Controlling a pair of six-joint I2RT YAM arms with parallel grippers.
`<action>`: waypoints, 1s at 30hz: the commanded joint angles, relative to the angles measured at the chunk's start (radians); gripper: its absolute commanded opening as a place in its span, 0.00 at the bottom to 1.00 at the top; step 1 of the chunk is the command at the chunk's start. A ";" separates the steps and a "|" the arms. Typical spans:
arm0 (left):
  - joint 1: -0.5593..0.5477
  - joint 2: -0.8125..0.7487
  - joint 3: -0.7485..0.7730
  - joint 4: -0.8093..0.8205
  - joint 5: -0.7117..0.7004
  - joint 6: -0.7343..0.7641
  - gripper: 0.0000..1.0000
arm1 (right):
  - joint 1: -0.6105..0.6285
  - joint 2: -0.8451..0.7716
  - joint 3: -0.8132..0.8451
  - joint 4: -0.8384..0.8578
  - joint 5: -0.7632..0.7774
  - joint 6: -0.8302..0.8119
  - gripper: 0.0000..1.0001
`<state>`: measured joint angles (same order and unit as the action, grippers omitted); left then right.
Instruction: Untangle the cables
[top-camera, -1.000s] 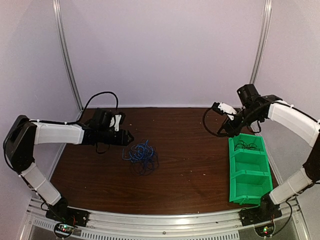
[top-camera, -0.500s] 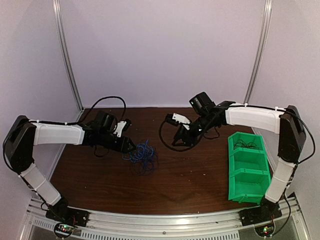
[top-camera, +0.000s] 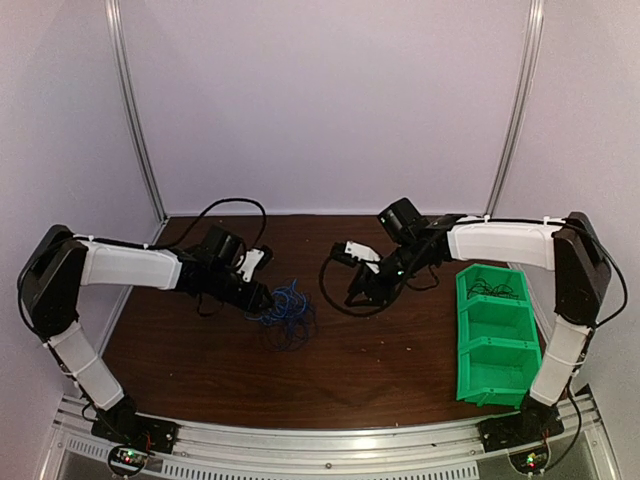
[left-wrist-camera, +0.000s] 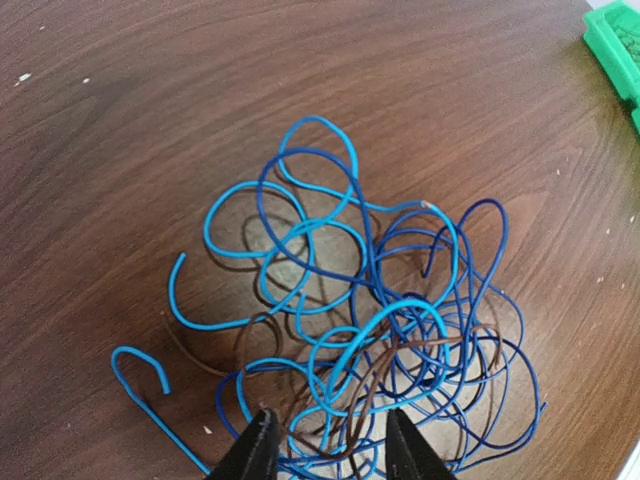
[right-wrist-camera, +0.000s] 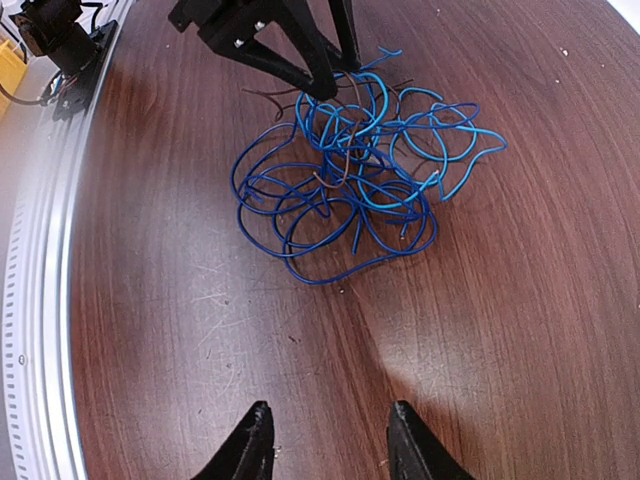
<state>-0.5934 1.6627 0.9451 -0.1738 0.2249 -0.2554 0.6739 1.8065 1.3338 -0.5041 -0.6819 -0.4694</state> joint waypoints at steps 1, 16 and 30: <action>-0.043 0.052 0.058 0.000 -0.026 0.047 0.31 | 0.005 -0.004 -0.011 0.015 -0.015 -0.017 0.40; -0.049 0.004 0.143 -0.193 -0.104 0.018 0.21 | 0.005 0.010 -0.027 0.016 -0.025 -0.028 0.40; -0.052 0.066 0.158 -0.200 -0.138 0.019 0.10 | 0.006 0.009 -0.027 0.004 -0.026 -0.034 0.39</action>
<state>-0.6426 1.7138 1.0718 -0.3714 0.1062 -0.2386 0.6743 1.8076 1.3151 -0.4995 -0.6968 -0.4934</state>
